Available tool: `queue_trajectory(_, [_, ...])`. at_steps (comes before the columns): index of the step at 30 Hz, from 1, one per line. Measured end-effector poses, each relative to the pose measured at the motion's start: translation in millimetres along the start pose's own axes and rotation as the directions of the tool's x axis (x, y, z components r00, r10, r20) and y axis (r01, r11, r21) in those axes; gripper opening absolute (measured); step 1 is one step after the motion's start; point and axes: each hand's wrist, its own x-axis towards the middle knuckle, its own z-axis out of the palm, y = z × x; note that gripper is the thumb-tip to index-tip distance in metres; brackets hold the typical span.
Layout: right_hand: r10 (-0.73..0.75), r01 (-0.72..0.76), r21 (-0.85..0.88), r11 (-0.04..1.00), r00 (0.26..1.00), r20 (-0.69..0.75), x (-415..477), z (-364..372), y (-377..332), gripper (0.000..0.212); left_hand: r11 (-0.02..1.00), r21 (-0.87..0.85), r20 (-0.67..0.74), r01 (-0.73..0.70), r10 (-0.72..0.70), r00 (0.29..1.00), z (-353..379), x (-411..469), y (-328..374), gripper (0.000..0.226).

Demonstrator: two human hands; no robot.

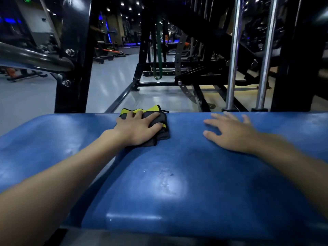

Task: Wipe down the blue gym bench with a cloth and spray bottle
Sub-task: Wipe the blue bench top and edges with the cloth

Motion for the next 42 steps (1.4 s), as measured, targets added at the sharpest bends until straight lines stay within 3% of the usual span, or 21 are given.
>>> queue_trajectory(2, [0.094, -0.090, -0.048, 0.995, 0.992, 0.086, -3.2, 8.8, 16.6, 0.066, 1.000, 0.003, -0.002, -0.018, 0.018, 1.000, 1.2, 3.7, 19.9, 0.060])
queue_trajectory(8, [0.045, -0.045, 0.005, 0.999, 0.996, 0.076, -4.1, 15.2, 17.8, 0.064, 0.999, 0.003, -0.003, -0.050, 0.050, 0.999, 3.1, 9.3, 75.6, 0.062])
queue_trajectory(15, [0.010, 0.016, 0.313, 0.950, 0.997, -0.081, -8.7, -10.7, 58.2, 0.048, 0.994, -0.002, 0.011, -0.108, 0.108, 0.994, 3.0, 5.8, 133.8, 0.065])
queue_trajectory(20, [-0.083, 0.115, 0.220, 0.969, 0.985, -0.151, -1.2, -23.8, 50.8, 0.048, 0.986, -0.141, 0.001, -0.084, 0.085, 0.996, -12.5, -15.3, 103.4, 0.059])
queue_trajectory(23, [-0.151, 0.225, 0.288, 0.931, 0.954, -0.258, 17.9, -27.8, 5.4, 0.047, 0.982, -0.190, -0.026, 0.003, -0.008, 1.000, -15.1, -33.6, 70.2, 0.056])
queue_trajectory(26, [-0.197, 0.232, 0.400, 0.887, 0.972, -0.128, 35.9, -25.2, -40.0, 0.054, 0.971, -0.230, 0.057, 0.073, -0.061, 0.996, -13.6, -45.6, 55.6, 0.064])
queue_trajectory(30, [-0.211, 0.196, 0.161, 0.967, 0.974, 0.082, 54.9, -5.2, -50.7, 0.071, 0.982, -0.174, 0.021, 0.070, -0.067, 0.998, -12.0, -51.5, 56.0, 0.048])
queue_trajectory(38, [-0.180, 0.169, 0.108, 0.980, 0.979, 0.098, 64.6, -6.9, -14.4, 0.074, 0.981, -0.162, 0.028, 0.111, -0.108, 0.994, -19.2, -48.1, 67.4, 0.053])
queue_trajectory(42, [-0.097, 0.092, 0.066, 0.994, 0.992, 0.081, 58.4, -10.8, 26.3, 0.075, 0.989, -0.141, 0.060, 0.039, -0.031, 0.998, -16.2, -50.5, 72.1, 0.052])
